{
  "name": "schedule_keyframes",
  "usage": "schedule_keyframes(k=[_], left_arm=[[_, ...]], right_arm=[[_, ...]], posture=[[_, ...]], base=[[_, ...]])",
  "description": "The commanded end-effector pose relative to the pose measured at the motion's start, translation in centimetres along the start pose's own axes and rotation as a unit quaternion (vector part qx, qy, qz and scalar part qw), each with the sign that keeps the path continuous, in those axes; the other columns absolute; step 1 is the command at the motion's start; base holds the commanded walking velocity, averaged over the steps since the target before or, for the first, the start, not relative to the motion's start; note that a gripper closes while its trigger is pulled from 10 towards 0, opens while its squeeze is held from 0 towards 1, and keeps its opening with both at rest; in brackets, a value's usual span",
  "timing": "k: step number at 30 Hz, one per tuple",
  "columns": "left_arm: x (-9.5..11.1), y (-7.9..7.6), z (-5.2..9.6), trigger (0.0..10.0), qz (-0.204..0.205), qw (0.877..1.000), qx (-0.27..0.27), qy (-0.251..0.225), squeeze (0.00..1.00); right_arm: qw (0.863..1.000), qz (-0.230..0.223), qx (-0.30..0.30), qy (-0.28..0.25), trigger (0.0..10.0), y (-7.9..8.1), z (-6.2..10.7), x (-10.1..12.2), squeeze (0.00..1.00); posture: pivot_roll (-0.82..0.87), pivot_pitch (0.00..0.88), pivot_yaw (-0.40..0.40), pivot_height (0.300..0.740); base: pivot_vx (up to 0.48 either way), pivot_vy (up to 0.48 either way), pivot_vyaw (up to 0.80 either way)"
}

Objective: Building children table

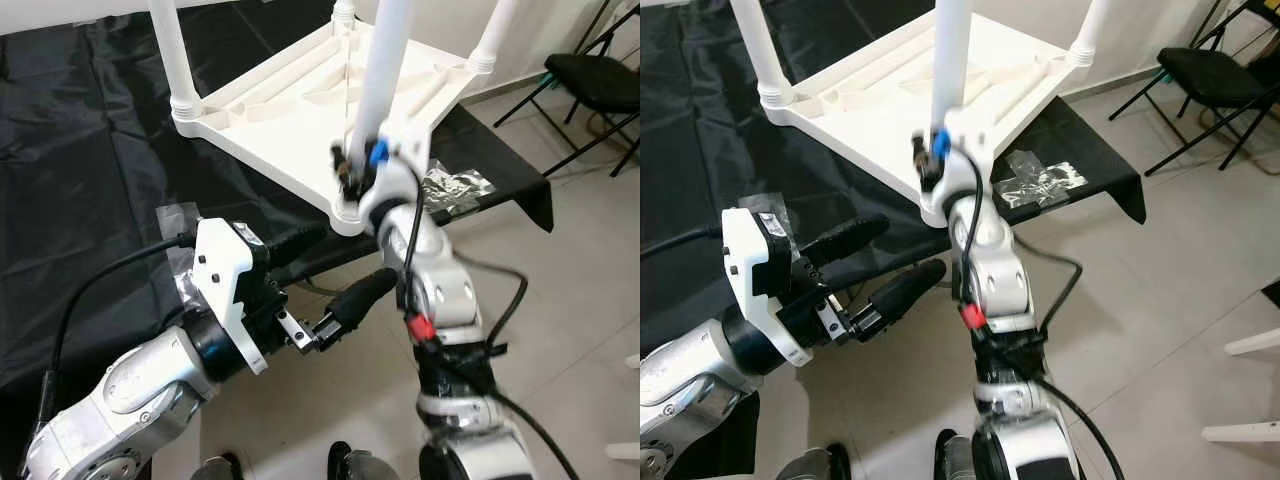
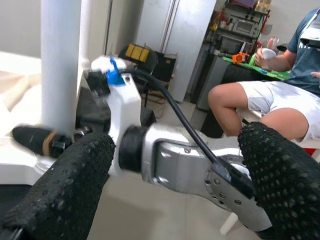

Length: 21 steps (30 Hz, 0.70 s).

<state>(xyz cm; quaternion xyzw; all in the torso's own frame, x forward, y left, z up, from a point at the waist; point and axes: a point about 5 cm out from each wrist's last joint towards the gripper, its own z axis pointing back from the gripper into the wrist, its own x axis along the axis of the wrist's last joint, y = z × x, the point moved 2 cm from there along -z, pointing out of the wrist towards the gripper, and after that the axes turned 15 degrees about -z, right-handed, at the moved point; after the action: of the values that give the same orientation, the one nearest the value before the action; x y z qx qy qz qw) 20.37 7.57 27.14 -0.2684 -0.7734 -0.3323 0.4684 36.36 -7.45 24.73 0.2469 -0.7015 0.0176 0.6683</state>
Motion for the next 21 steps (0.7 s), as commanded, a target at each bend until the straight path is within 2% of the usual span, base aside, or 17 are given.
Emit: schedule_keyframes(k=[1, 2, 4, 5, 6, 7, 8, 10, 11, 12, 18, 19, 20, 21], left_arm=[[-0.2, -0.2, 0.1, 10.0, 0.007, 1.000, 0.001, 0.003, 0.00], [-0.2, -0.2, 0.1, 10.0, 0.007, 1.000, 0.001, 0.003, 0.00], [-0.2, -0.2, 0.1, 10.0, 0.007, 1.000, 0.004, 0.004, 0.00], [-0.2, -0.2, 0.2, 10.0, 0.007, 1.000, 0.004, 0.004, 0.00], [-0.2, -0.2, 0.1, 10.0, 0.007, 1.000, 0.004, 0.004, 0.00], [-0.2, -0.2, 0.1, 10.0, 0.007, 1.000, 0.004, 0.004, 0.00], [-0.1, -0.3, 0.1, 10.0, 0.007, 1.000, 0.005, 0.004, 0.00], [-0.1, -0.2, 0.1, 10.0, 0.006, 1.000, 0.006, 0.004, 0.00], [-0.1, -0.3, 0.1, 10.0, 0.006, 1.000, 0.006, 0.004, 0.00], [-0.1, -0.3, 0.2, 10.0, 0.005, 1.000, 0.006, 0.005, 0.00], [0.0, -0.3, 0.3, 10.0, 0.003, 1.000, 0.008, 0.006, 0.00], [-0.1, -0.3, 0.3, 10.0, 0.002, 1.000, 0.007, 0.007, 0.00], [-0.1, -0.3, 0.3, 10.0, 0.002, 1.000, 0.007, 0.007, 0.00], [-0.1, -0.3, 0.3, 10.0, 0.002, 1.000, 0.007, 0.009, 0.00]], right_arm=[[0.994, 0.004, 0.111, -0.019, 10.0, 1.2, 1.3, 2.3, 1.00], [0.994, 0.004, 0.111, -0.019, 10.0, 1.2, 1.3, 2.3, 1.00], [0.985, 0.051, 0.165, -0.016, 10.0, 0.3, 2.1, 3.5, 1.00], [0.980, 0.059, 0.190, -0.003, 10.0, -0.2, 2.3, 3.8, 1.00], [0.976, 0.082, 0.201, 0.005, 10.0, -0.8, 2.3, 4.2, 1.00], [0.976, 0.082, 0.201, 0.005, 10.0, -0.8, 2.3, 4.2, 1.00], [0.967, 0.109, 0.231, 0.020, 10.0, -1.8, 2.1, 5.2, 0.96], [0.965, 0.119, 0.235, 0.022, 10.0, -2.1, 2.0, 5.5, 0.96], [0.962, 0.116, 0.248, 0.028, 10.0, -2.4, 1.8, 5.9, 0.04], [0.960, 0.124, 0.250, 0.028, 10.0, -2.7, 1.6, 6.4, 0.00], [0.960, 0.129, 0.249, 0.016, 10.0, -3.3, 0.6, 8.2, 0.00], [0.956, 0.132, 0.262, 0.017, 0.0, -3.1, 0.3, 8.8, 0.00], [0.956, 0.132, 0.262, 0.017, 0.0, -3.1, 0.3, 8.8, 0.00], [0.950, 0.141, 0.277, 0.020, 0.0, -2.7, 0.2, 9.3, 0.00]], posture=[[0.02, 0.316, -0.058, 0.740], [0.02, 0.316, -0.058, 0.740], [0.02, 0.321, -0.063, 0.740], [0.02, 0.322, -0.063, 0.740], [0.03, 0.321, -0.065, 0.740], [0.03, 0.321, -0.065, 0.740], [0.03, 0.324, -0.065, 0.740], [0.03, 0.324, -0.064, 0.740], [0.03, 0.324, -0.062, 0.740], [0.03, 0.324, -0.062, 0.740], [0.04, 0.325, -0.057, 0.740], [0.04, 0.327, -0.055, 0.740], [0.04, 0.327, -0.055, 0.740], [0.03, 0.327, -0.053, 0.740]], base=[[0.000, 0.000, 0.00], [0.000, 0.000, 0.00], [0.000, 0.000, 0.00], [0.000, 0.000, 0.00], [0.000, 0.000, 0.00], [0.000, 0.000, 0.00], [0.000, 0.000, 0.00], [0.000, 0.000, 0.00], [0.000, 0.000, 0.00], [0.000, 0.000, 0.00], [0.000, 0.000, 0.00], [0.000, 0.000, 0.00], [0.000, 0.000, 0.00], [0.000, 0.000, 0.00]])
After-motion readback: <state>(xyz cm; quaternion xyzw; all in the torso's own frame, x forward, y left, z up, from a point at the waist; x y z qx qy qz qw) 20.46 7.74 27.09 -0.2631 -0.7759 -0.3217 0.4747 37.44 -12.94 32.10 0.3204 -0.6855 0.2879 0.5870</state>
